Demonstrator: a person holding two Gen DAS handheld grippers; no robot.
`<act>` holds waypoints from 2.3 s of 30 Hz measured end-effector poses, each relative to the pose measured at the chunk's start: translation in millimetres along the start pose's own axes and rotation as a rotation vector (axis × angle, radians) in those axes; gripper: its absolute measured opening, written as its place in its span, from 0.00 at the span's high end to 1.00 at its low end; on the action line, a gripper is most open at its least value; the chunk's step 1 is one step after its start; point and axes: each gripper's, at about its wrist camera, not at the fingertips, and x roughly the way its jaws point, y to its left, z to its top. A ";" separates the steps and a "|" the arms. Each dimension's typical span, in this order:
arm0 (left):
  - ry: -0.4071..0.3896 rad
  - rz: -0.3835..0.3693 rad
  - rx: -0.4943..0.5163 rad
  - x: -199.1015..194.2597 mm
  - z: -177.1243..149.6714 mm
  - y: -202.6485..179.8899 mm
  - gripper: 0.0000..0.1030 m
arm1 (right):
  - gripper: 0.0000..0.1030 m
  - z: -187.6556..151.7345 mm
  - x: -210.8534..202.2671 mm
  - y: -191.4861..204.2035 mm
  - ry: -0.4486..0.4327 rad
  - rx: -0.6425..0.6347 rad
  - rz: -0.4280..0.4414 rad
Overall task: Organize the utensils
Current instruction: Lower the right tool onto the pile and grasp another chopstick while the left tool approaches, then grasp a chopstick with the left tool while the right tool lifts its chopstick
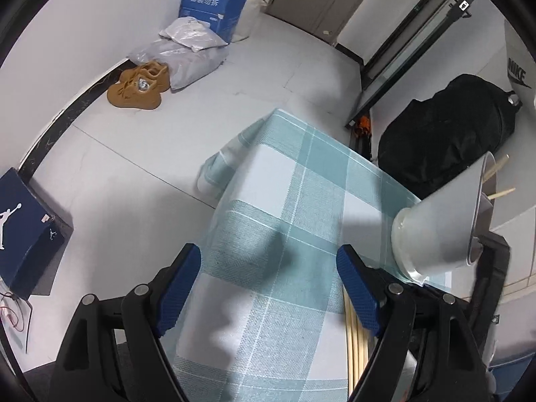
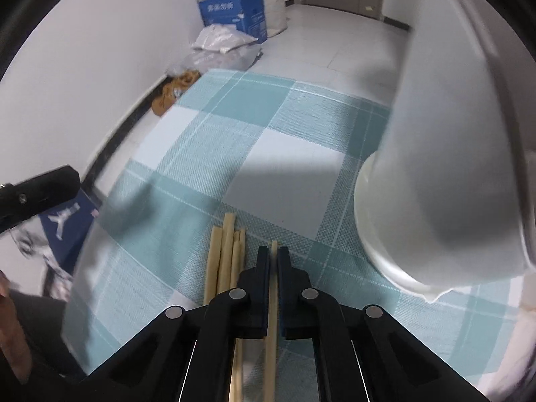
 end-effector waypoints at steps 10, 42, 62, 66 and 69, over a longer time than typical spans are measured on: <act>0.109 0.036 0.140 26.7 -24.9 -34.3 0.22 | 0.97 -25.8 -73.0 -34.1 -0.215 0.133 0.139; 0.134 0.263 0.351 59.5 -43.1 -86.7 0.46 | 0.97 -61.5 -148.6 -106.6 -0.438 0.299 0.286; 0.013 0.033 0.284 19.2 -36.9 -115.9 0.98 | 0.97 -71.8 -159.3 -108.6 -0.466 0.294 0.281; -0.088 -0.009 0.329 -15.8 -43.2 -127.2 0.98 | 0.97 -75.4 -168.8 -104.2 -0.507 0.276 0.266; -0.164 -0.028 0.372 -40.6 -51.8 -136.2 0.99 | 0.97 -77.6 -174.7 -100.5 -0.532 0.268 0.251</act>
